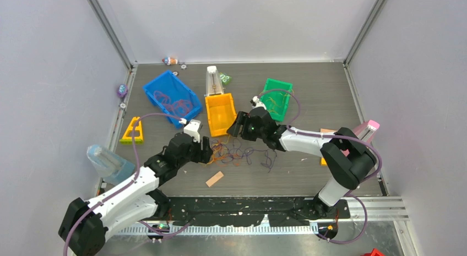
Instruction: Untangle the cables
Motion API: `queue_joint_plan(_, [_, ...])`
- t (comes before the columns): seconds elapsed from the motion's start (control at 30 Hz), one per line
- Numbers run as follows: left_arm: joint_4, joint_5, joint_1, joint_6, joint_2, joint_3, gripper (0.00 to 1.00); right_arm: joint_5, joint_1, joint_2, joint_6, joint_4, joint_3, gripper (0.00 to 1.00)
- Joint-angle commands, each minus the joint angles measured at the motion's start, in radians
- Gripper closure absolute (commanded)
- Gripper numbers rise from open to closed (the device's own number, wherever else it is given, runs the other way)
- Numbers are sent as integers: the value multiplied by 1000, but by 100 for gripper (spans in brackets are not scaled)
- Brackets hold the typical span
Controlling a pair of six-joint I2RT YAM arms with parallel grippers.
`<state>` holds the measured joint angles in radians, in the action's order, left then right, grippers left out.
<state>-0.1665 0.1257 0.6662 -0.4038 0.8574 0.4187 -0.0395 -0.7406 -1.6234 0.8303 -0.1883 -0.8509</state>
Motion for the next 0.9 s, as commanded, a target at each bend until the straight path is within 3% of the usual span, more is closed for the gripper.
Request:
queue_joint_plan(0.0, [111,-119,-15,46,37,44,34,36,-5,-10,22,-67,-20,34])
queue_joint_plan(0.3, [189,-216,-17,62,187,73,38,53,-6,-103,15,-129,-26,40])
queue_joint_plan(0.47, [187,-232,-17,84,223,96,67,122,-6,-101,24,-122,-21,39])
queue_joint_plan(0.67, [172,-222,-16,93,159,69,100,168,-6,-45,18,-115,-2,24])
queue_joint_plan(0.87, [170,-246,-16,90,74,29,100,182,-1,-18,19,-95,-8,24])
